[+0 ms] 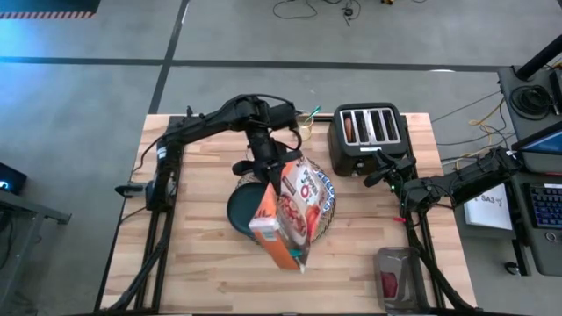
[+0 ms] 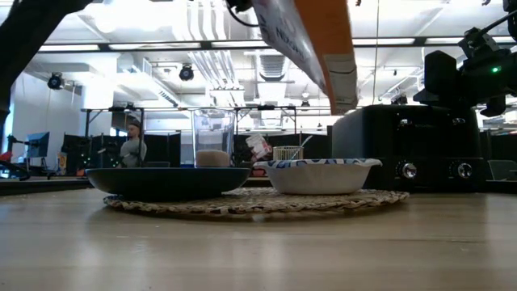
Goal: Arrange a breakfast setting
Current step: Pour the cereal from the orange cereal box into the white bowl on the brown placemat
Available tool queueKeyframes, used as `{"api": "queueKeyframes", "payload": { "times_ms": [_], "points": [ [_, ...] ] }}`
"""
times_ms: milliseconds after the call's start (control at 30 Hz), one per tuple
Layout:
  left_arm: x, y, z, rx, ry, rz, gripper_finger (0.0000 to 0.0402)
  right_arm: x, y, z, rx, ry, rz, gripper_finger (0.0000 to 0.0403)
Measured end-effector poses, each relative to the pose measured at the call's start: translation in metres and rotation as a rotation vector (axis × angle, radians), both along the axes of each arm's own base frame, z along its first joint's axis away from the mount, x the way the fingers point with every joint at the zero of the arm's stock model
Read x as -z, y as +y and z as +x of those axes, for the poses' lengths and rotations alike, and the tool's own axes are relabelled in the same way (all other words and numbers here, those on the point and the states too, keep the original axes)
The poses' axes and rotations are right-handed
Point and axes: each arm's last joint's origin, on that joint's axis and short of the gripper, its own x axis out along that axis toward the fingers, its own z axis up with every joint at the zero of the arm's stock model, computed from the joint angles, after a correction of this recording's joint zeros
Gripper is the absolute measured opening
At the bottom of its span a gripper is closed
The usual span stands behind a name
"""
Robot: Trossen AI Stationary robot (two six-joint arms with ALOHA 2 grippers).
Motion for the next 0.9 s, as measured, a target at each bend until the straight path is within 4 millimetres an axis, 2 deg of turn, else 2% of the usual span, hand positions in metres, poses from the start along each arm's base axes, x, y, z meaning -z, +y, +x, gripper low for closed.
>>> {"api": "queueKeyframes", "payload": {
  "times_ms": [333, 500, 733, 900],
  "points": [
    [-0.015, -0.018, -0.016, 0.009, -0.043, 0.178, 0.0007, 0.000, 0.000, 0.000, 0.000, 0.000, 0.000, 0.0079],
    [-0.008, -0.025, -0.021, 0.054, -0.058, 0.286, 0.0007, 0.000, 0.000, 0.000, 0.000, 0.001, 0.000, 0.0079],
    [0.010, -0.029, -0.046, 0.131, -0.023, 0.520, 0.0007, 0.000, 0.000, 0.000, 0.000, 0.000, 0.000, 0.0079],
    [0.021, -0.041, -0.067, 0.227, -0.029, 0.598, 0.0007, 0.000, 0.000, 0.000, 0.000, 0.001, 0.000, 0.0079]
  ]
}}
